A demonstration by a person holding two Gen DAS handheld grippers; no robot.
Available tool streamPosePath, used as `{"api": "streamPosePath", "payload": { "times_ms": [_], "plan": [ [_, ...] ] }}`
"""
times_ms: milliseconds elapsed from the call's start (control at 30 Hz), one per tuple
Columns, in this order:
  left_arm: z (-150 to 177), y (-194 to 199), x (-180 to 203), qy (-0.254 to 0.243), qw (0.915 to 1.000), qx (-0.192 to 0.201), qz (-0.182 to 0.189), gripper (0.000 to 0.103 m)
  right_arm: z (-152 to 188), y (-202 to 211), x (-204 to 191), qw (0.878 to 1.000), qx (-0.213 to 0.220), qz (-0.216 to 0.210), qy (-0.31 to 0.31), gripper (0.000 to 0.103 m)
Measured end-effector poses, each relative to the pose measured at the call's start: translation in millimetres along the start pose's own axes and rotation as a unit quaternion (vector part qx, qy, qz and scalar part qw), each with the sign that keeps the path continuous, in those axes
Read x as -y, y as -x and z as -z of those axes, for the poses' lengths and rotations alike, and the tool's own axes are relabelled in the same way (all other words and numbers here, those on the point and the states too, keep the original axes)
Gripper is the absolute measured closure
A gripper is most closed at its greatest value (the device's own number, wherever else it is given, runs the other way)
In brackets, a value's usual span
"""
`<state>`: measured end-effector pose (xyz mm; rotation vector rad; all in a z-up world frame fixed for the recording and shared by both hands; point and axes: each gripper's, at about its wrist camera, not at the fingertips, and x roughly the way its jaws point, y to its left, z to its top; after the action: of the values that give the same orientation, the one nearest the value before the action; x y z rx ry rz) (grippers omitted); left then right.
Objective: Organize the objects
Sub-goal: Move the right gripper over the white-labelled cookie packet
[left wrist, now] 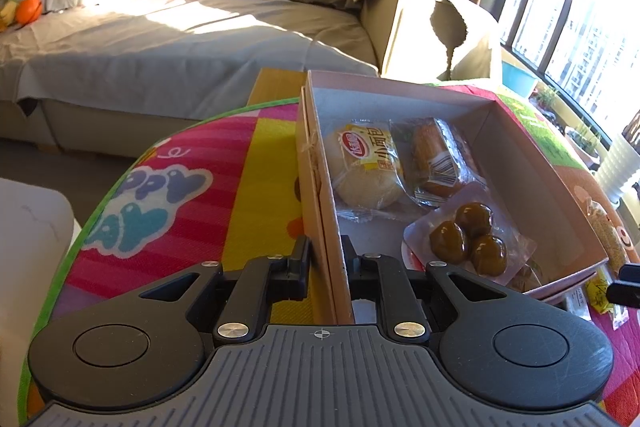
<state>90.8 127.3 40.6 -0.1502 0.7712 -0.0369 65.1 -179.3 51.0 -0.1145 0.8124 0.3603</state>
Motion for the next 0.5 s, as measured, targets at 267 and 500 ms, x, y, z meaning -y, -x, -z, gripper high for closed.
{"api": "streamPosePath", "payload": {
  "times_ms": [267,500],
  "plan": [
    [0.1,-0.1,0.1,0.000,1.0000,0.000,-0.001,0.086,9.1,-34.5,-20.7,1.000,-0.027,-0.013,-0.006,0.045],
    [0.8,0.3,0.2,-0.001,1.0000,-0.001,-0.001,0.086,26.9,-18.3,-13.1,0.999,-0.039,0.027,0.005,0.062]
  ]
}}
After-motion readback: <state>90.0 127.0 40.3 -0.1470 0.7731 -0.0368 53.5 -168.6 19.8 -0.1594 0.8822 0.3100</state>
